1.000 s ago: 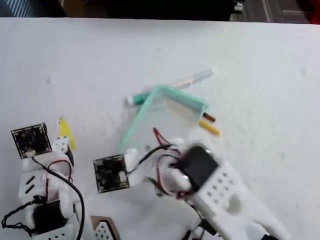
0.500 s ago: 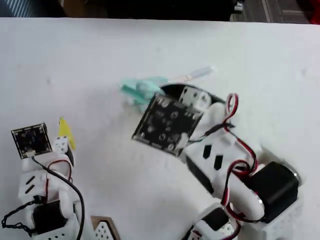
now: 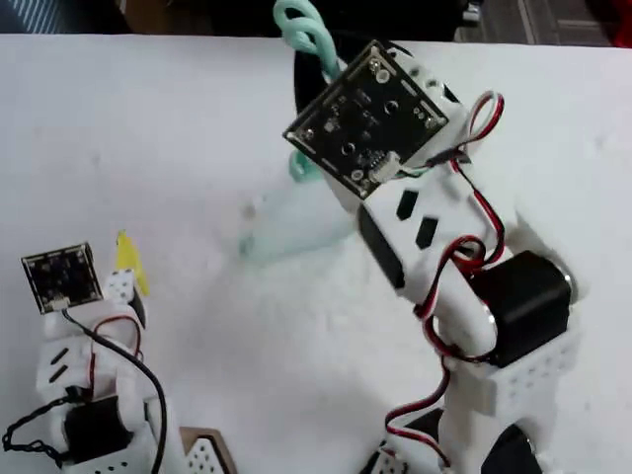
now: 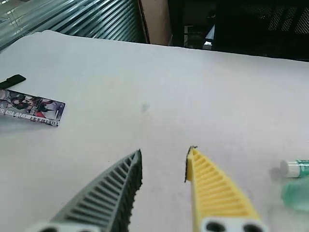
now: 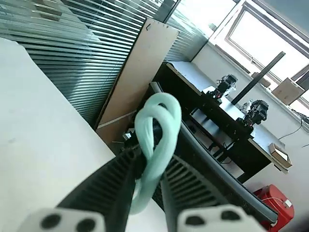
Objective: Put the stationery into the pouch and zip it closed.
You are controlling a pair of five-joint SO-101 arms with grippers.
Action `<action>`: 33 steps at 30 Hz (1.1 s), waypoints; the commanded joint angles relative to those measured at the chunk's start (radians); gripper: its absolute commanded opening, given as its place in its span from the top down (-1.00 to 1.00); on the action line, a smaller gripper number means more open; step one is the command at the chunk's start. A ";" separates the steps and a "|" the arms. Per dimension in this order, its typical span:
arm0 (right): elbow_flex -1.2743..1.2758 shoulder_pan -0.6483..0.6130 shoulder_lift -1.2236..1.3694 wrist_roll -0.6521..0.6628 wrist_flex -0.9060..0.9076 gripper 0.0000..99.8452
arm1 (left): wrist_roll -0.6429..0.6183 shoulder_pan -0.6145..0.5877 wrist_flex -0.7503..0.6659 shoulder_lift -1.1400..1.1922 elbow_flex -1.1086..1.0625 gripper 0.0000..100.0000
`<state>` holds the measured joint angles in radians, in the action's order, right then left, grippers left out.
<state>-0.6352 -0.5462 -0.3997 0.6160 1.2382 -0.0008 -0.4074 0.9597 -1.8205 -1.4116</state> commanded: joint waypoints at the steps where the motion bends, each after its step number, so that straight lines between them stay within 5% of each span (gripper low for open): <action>1: -0.094 0.010 0.001 -0.009 0.074 0.97 | -0.012 -0.001 0.005 -0.008 0.037 0.66; 14: -0.107 0.002 -0.008 -0.186 0.153 0.97 | -0.012 0.001 0.009 -0.008 0.037 0.66; 33: -0.097 -0.081 -0.108 -0.184 0.308 0.97 | -0.012 0.001 0.009 -0.008 0.037 0.66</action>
<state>-0.7104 -0.6260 -0.4918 0.4350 1.5267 -0.0008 -0.4074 0.9597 -1.8205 -1.4116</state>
